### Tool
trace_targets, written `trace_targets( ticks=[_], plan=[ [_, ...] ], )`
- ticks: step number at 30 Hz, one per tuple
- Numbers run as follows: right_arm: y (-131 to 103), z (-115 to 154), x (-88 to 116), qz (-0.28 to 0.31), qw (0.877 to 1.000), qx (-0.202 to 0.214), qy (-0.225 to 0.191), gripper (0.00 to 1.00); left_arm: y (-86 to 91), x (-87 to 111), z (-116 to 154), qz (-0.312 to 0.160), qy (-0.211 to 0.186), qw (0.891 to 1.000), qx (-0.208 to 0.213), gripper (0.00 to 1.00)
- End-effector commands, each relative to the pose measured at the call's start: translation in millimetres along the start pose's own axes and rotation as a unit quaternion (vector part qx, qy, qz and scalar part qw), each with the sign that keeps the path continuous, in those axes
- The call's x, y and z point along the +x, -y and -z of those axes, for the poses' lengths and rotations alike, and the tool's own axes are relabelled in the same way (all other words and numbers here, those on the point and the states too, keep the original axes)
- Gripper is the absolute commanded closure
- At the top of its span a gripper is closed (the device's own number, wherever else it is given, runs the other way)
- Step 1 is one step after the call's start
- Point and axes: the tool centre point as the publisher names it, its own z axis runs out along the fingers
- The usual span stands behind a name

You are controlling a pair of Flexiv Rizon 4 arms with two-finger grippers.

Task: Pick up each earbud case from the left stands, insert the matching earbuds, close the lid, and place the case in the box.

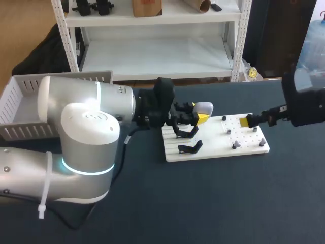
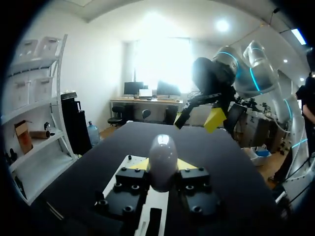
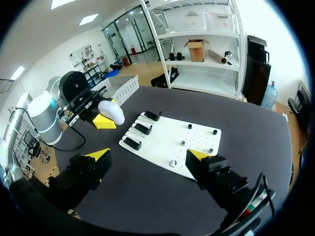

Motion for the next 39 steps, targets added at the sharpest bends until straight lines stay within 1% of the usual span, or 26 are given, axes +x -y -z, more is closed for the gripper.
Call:
trace_targets(
  ticks=[1, 4, 6, 7, 21, 23, 25, 28, 30, 33, 39],
  plan=[
    [-2, -4, 0, 0.007, 1.0, -0.012, 0.004, 0.0, 6.2, 3.2, -4, 0.001, 0.049, 0.999, -0.001, 1.0],
    [-5, -1, -1, 0.013, 1.0, -0.012, 0.003, 0.0, 8.6, 2.3, -3, 0.002, 0.056, 0.998, 0.002, 1.0],
    [-7, 0, 0, 0.026, 1.0, 0.002, -0.004, 0.0, 8.5, 3.0, -2, 0.013, 0.058, 0.998, 0.013, 1.0],
    [-7, 0, 0, 0.026, 1.0, 0.002, -0.004, 0.0, 8.6, 3.3, -3, 0.015, 0.056, 0.998, 0.019, 1.0],
    [-7, 0, 0, 0.026, 1.0, 0.002, -0.004, 0.0, 8.6, 3.3, -3, 0.015, 0.056, 0.998, 0.019, 1.0],
    [-7, 0, 0, 0.026, 1.0, 0.002, -0.004, 0.0, 11.5, 1.5, -2, 0.011, 0.059, 0.998, 0.02, 1.0],
    [-14, -2, -4, 0.031, 1.0, -0.005, 0.001, 0.0, 15.0, -1.6, -5, 0.003, 0.06, 0.998, 0.027, 1.0],
    [-23, -4, -8, 0.035, 0.999, -0.004, 0.006, 0.0, 17.4, -3.6, -10, -0.001, 0.059, 0.998, 0.036, 1.0],
    [-28, -6, -10, 0.043, 0.999, 0.005, -0.003, 0.0, 19.3, -4.6, -14, -0.001, 0.058, 0.997, 0.042, 1.0],
    [-33, -8, -12, 0.046, 0.999, 0.004, -0.004, 0.0, 21.8, -6.5, -18, -0.005, 0.056, 0.997, 0.048, 1.0],
    [-40, -10, -12, 0.047, 0.999, 0.001, -0.004, 0.0, 18.4, -5.7, -23, -0.01, 0.05, 0.998, 0.049, 1.0]
  ],
)
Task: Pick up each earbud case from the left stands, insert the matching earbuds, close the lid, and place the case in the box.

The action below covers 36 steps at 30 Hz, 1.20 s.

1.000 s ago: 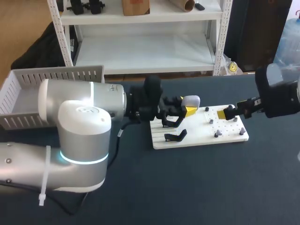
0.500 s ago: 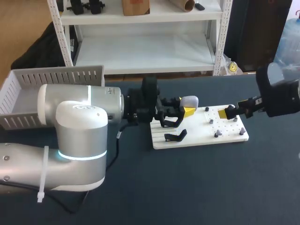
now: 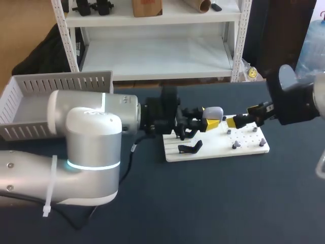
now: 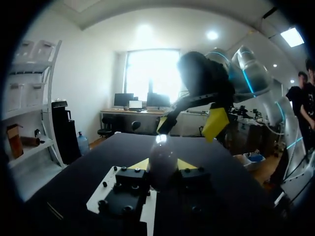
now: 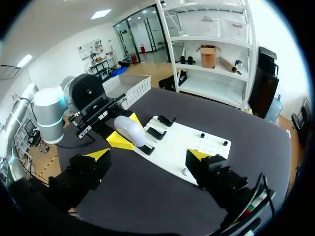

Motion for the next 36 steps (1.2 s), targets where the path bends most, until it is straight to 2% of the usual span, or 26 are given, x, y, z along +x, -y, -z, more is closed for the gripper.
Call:
trace_targets(
  ticks=[1, 10, 20, 24, 36],
  plan=[
    [-7, -2, -1, -0.001, 1.0, 0.015, -0.002, 0.0, -7.7, 1.4, -6, -0.001, -0.004, 1.0, 0.006, 1.0],
    [-12, -8, -2, 0.001, 1.0, 0.009, -0.007, 0.0, -5.6, -7.6, -11, -0.009, -0.001, 1.0, 0.01, 1.0],
    [-6, -13, -6, -0.006, 1.0, 0.009, -0.012, 0.0, 2.5, -5.2, -12, -0.014, -0.006, 1.0, 0.011, 1.0],
    [-3, -14, -6, -0.029, 0.999, 0.012, -0.018, 0.0, 3.2, -2.3, -13, -0.014, -0.007, 1.0, 0.01, 1.0],
    [2, -15, -7, -0.041, 0.999, 0.015, -0.033, 0.0, 5.0, -1.8, -12, -0.017, 0.002, 1.0, 0.007, 1.0]
  ],
)
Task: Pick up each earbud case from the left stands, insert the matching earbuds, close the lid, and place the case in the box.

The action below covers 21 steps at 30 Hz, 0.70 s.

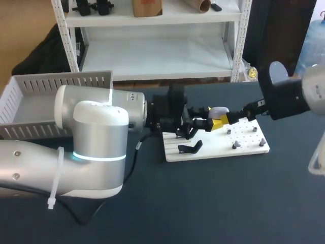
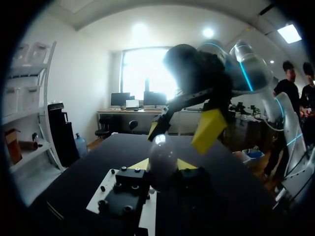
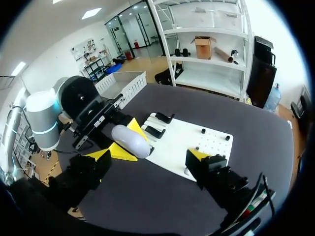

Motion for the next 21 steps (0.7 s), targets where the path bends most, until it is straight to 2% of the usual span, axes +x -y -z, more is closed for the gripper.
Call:
trace_targets(
  ticks=[1, 21],
  plan=[
    [-1, -2, -2, -0.002, 1.0, 0.007, -0.005, 0.0, 3.4, 0.2, 1, -0.002, 0.009, 1.0, -0.005, 1.0],
    [2, -4, -16, 0.005, 1.0, 0.009, -0.005, 0.0, 14.5, 4.7, -1, 0.002, 0.02, 1.0, -0.001, 1.0]
  ],
)
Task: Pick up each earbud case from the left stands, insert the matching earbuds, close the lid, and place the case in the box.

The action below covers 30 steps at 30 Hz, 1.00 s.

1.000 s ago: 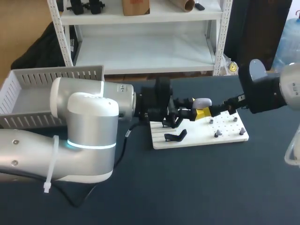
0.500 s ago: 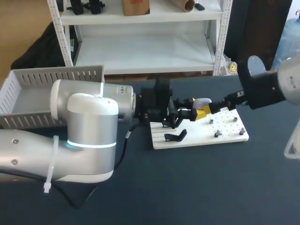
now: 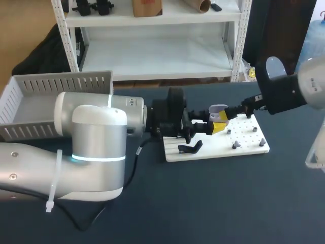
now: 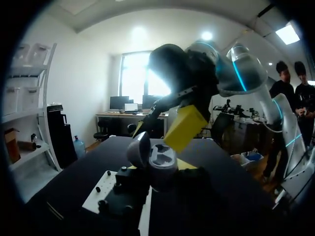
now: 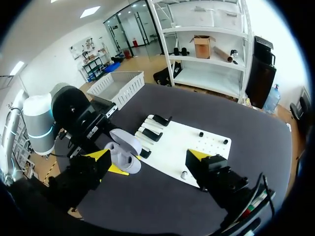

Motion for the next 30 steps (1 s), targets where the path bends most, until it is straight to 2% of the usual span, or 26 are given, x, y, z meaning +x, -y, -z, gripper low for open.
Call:
trace_targets(
  ticks=[1, 8, 11, 12, 16, 21, 30],
  plan=[
    [-3, 1, -5, 0.003, 1.0, 0.003, 0.001, 0.0, 2.8, 5.2, 0, 0.001, 0.003, 1.0, -0.005, 1.0],
    [-3, 17, -7, 0.019, 0.999, 0.014, 0.025, 0.0, 0.4, 10.3, 11, -0.011, 0.026, 1.0, 0.006, 1.0],
    [0, 24, -5, 0.032, 0.998, 0.031, 0.032, 0.0, 0.9, 9.2, 17, -0.014, 0.025, 1.0, 0.008, 1.0],
    [1, 26, -3, 0.045, 0.997, 0.03, 0.049, 0.0, 1.4, 8.5, 19, -0.015, 0.023, 1.0, 0.011, 1.0],
    [4, 29, 5, 0.05, 0.997, 0.041, 0.049, 0.0, 3.3, 5.0, 25, -0.018, 0.016, 1.0, 0.004, 1.0],
    [7, 29, 17, 0.033, 0.997, 0.055, 0.049, 0.0, 1.7, 4.8, 32, -0.027, 0.013, 1.0, -0.003, 1.0],
    [12, 37, 40, -0.021, 0.993, 0.107, 0.047, 0.0, -2.9, 7.1, 46, -0.019, 0.011, 1.0, -0.011, 1.0]
  ],
)
